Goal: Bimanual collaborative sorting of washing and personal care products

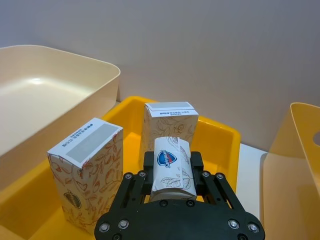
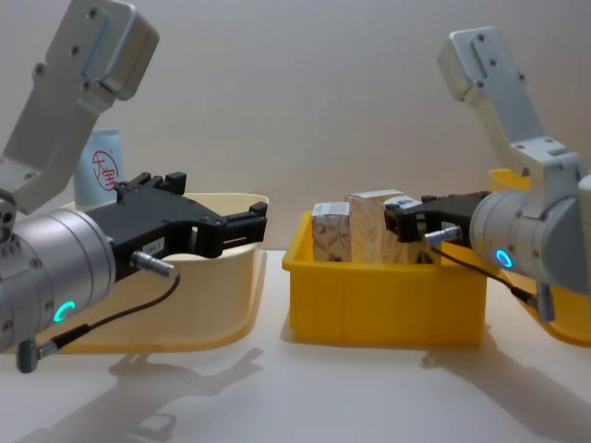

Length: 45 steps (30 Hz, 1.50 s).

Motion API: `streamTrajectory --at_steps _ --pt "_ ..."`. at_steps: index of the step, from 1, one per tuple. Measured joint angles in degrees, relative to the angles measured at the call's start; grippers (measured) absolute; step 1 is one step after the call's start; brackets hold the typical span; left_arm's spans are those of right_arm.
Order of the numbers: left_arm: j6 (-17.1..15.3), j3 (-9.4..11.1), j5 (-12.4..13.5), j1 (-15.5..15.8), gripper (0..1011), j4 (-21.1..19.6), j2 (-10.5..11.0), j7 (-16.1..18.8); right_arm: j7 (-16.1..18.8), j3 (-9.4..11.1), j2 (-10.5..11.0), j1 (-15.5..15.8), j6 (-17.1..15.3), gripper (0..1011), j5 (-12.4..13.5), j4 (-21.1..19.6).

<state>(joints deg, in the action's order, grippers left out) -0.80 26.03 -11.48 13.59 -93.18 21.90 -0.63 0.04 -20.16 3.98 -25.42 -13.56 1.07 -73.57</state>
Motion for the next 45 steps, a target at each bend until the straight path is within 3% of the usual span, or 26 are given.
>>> streamTrajectory --at_steps 11,22,33,45 --pt "0.00 0.00 0.00 0.00 1004 0.00 0.00 0.00 0.55 0.74 0.62 0.51 3.99 418 -0.07 -1.10" --pt "0.00 0.00 0.00 0.00 1003 0.00 0.00 0.00 1.24 2.20 1.82 0.93 10.45 418 -0.11 -3.33" --pt "0.00 0.00 0.00 0.00 1003 0.00 0.00 0.00 1.35 4.91 3.22 1.09 18.55 418 -0.22 -6.12" --pt "0.00 0.00 0.00 0.00 1004 0.00 0.00 0.00 -2.20 8.89 4.62 2.55 23.72 418 -2.07 -9.84"
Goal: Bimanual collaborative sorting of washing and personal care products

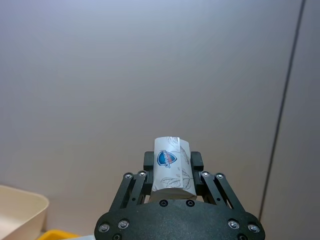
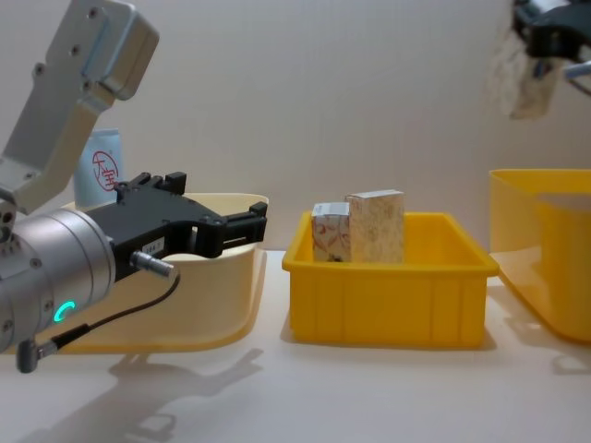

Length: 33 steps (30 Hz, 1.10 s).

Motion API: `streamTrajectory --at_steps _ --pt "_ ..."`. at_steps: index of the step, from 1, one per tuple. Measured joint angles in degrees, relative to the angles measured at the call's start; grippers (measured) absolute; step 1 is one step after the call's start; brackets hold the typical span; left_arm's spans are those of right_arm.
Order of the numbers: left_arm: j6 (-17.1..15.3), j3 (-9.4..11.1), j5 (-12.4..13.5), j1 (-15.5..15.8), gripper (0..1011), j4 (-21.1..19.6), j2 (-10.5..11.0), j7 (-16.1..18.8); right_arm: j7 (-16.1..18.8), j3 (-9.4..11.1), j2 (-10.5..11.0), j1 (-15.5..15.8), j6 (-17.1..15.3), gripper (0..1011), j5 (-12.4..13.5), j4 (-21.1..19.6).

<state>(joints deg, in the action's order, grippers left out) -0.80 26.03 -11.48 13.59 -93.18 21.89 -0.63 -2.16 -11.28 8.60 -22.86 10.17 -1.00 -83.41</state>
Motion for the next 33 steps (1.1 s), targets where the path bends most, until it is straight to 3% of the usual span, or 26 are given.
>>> streamTrajectory --at_steps 7,16,33 --pt "0.00 0.00 0.00 0.00 1004 0.00 0.00 0.00 -3.12 2.57 0.36 2.33 0.26 418 -1.68 -3.13" --pt "0.00 0.00 0.00 0.00 1003 0.00 0.00 0.00 -5.79 5.16 0.34 6.43 -3.02 419 -3.03 -7.39" --pt "0.00 0.00 0.00 0.00 1003 0.00 0.00 0.00 -3.56 6.22 0.43 9.76 -9.69 419 -2.42 -10.80"
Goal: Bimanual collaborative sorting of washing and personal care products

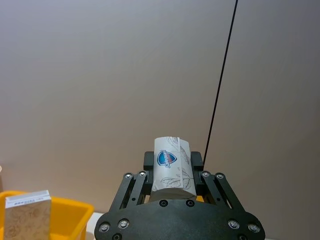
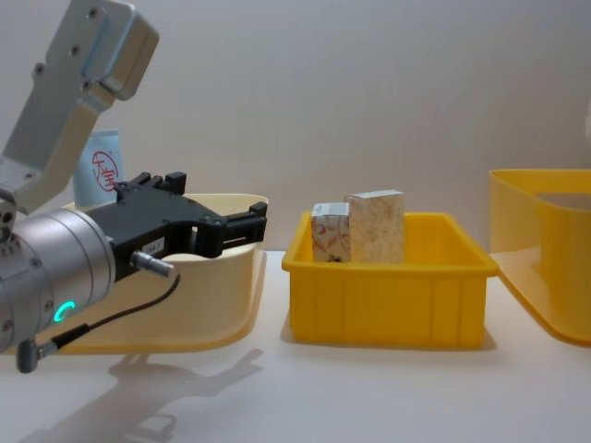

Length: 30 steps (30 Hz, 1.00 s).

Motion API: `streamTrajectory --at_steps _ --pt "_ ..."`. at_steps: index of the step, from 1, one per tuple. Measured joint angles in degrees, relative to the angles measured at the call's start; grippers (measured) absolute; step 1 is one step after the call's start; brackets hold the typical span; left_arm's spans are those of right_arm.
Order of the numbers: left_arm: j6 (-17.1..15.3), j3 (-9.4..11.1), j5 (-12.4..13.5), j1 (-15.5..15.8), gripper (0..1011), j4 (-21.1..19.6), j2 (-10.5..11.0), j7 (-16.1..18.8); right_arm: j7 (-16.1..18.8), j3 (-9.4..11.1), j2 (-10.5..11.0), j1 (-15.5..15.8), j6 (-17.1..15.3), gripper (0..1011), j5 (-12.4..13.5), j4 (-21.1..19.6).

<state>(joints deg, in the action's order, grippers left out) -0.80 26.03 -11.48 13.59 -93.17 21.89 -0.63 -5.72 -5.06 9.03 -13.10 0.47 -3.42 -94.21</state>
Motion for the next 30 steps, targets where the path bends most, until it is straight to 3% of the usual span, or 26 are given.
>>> streamTrajectory --at_steps 16,30 --pt "0.00 0.00 0.00 0.00 1003 0.00 0.00 0.00 -0.84 -0.11 -1.98 1.15 -9.45 418 -1.54 -1.21" --pt "0.00 0.00 0.00 0.00 1003 0.00 0.00 0.00 -1.08 -0.93 -3.43 1.07 -13.45 418 -2.82 -0.29"
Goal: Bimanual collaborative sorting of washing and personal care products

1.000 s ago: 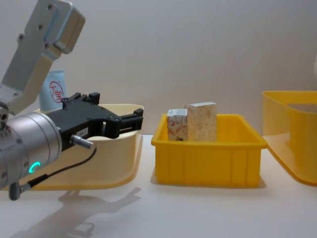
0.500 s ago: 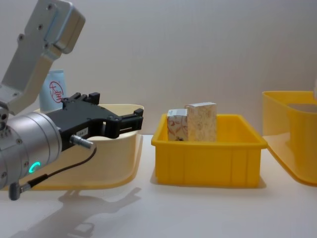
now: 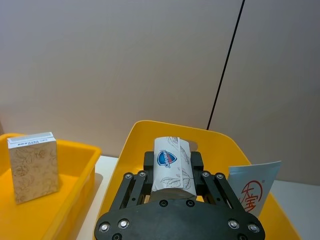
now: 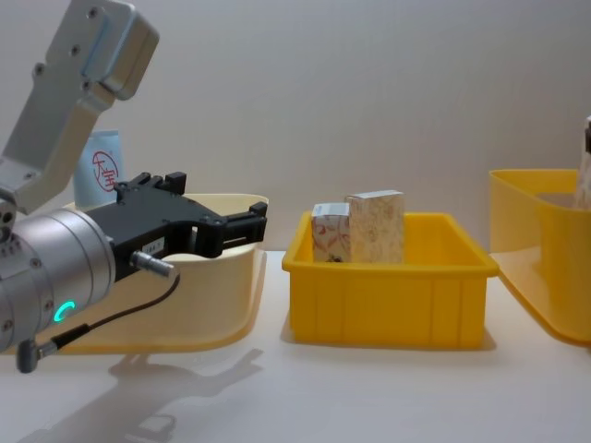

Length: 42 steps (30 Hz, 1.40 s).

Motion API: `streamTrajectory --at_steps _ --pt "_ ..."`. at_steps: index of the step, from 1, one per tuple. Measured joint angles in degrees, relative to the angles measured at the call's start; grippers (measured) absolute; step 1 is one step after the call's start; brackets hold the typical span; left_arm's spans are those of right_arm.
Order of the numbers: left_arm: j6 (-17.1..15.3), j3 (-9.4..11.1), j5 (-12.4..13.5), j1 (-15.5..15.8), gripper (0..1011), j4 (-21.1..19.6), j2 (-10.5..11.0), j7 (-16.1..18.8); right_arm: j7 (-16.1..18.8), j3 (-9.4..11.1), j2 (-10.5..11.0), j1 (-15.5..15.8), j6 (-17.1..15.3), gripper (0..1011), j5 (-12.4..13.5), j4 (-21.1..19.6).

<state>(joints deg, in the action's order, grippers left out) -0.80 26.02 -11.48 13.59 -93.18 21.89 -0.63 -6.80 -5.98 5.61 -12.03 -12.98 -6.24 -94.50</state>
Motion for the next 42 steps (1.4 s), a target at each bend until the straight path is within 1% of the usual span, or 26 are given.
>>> streamTrajectory --at_steps 3,4,5,8,10,11,12,14,17,19,20,21,23,24,35,40,42 --pt "0.00 0.00 0.00 0.00 1003 0.00 0.00 0.00 -0.01 -0.11 -0.17 -0.07 -0.40 420 -0.17 0.15" --pt "0.00 0.00 0.00 0.00 1003 0.00 0.00 0.00 -0.01 -0.13 -0.21 -0.08 -0.49 441 -0.21 0.19" --pt "0.00 0.00 0.00 0.00 1003 0.00 0.00 0.00 -0.01 -0.14 -0.25 -0.09 -0.59 441 -0.24 0.22" --pt "0.00 0.00 0.00 0.00 1003 0.00 0.00 0.00 -0.01 -0.21 -0.35 -0.13 -0.85 538 -0.38 0.31" --pt "0.00 0.00 0.00 0.00 1003 0.00 0.00 0.00 -0.01 -0.26 -0.44 -0.15 -1.06 580 -0.45 0.38" --pt "0.00 0.00 0.00 0.00 1003 0.00 0.00 0.00 -0.01 -0.29 -0.47 -0.15 -1.13 639 -0.47 0.42" --pt "0.00 0.00 0.00 0.00 1003 0.00 0.00 0.00 -0.01 -0.30 -0.48 -0.16 -1.16 639 -0.49 0.44" --pt "0.00 0.00 0.00 0.00 1003 0.00 0.00 0.00 -0.01 -0.33 -0.54 -0.17 -1.30 734 -0.53 0.48" --pt "0.00 0.00 0.00 0.00 1003 0.00 0.00 0.00 -0.01 -0.35 -0.58 -0.18 -1.42 788 -0.57 0.51" --pt "0.00 0.00 0.00 0.00 1003 0.00 0.00 0.00 0.00 -0.36 -0.61 -0.20 -1.52 866 -0.61 0.54" --pt "0.00 0.00 0.00 0.00 1003 0.00 0.00 0.00 0.00 -0.36 -0.62 -0.20 -1.54 882 -0.62 0.54" --pt "0.00 0.00 0.00 0.00 1003 0.00 0.00 0.00 0.00 -0.36 -0.63 -0.21 -1.56 932 -0.63 0.55" --pt "0.00 0.00 0.00 0.00 1003 0.00 0.00 0.00 0.00 -0.38 -0.65 -0.22 -1.60 955 -0.65 0.58" --pt "0.00 0.00 0.00 0.00 1004 0.00 0.00 0.00 0.00 -0.39 -0.66 -0.22 -1.62 998 -0.65 0.59" --pt "0.00 0.00 0.00 0.00 1004 0.00 0.00 0.00 0.29 -0.40 -0.72 -0.24 -1.36 1001 -0.67 0.66" --pt "0.00 0.00 0.00 0.00 1003 0.00 0.00 0.00 1.55 -0.37 -0.61 -0.24 0.39 1001 -0.11 0.68" --pt "0.00 0.00 0.00 0.00 1003 0.00 0.00 0.00 2.35 -0.36 -0.52 -0.24 1.58 1001 0.43 0.70"
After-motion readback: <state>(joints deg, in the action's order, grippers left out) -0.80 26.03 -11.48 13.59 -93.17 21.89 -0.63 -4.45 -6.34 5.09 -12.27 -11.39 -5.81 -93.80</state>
